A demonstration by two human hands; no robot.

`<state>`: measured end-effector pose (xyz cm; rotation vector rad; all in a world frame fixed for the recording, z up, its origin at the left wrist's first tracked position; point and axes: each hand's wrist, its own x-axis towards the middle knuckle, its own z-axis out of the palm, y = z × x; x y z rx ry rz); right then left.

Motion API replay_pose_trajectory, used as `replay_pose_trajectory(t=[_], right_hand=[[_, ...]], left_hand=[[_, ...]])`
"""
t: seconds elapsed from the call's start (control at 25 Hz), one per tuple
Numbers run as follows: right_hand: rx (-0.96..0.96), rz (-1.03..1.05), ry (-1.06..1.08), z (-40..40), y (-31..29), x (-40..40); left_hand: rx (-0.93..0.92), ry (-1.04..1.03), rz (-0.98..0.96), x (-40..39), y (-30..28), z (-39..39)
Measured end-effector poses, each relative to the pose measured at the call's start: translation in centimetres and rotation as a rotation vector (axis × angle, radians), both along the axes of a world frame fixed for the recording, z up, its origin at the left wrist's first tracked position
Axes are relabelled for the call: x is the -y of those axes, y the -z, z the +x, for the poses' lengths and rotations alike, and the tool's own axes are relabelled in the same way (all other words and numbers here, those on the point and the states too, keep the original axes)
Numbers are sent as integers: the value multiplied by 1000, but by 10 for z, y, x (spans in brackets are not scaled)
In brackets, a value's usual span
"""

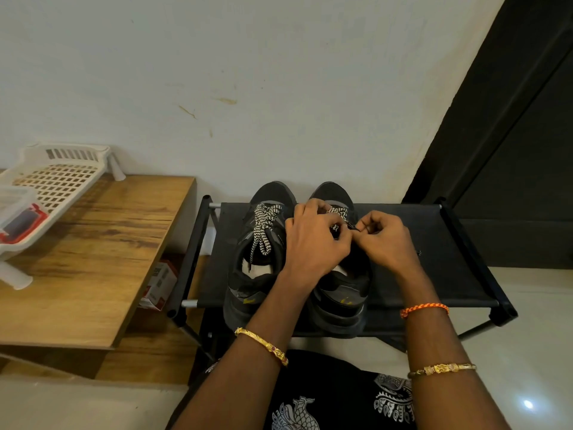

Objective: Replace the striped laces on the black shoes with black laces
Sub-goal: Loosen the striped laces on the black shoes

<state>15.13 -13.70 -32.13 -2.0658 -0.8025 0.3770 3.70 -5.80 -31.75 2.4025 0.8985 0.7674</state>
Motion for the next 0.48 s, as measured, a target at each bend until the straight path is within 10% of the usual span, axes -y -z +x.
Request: replay_pose_trajectory(t=[0.48], right_hand=[[-20,22,38,-3,4,0]], left_hand=[[-31,51,-55,-4,5,1]])
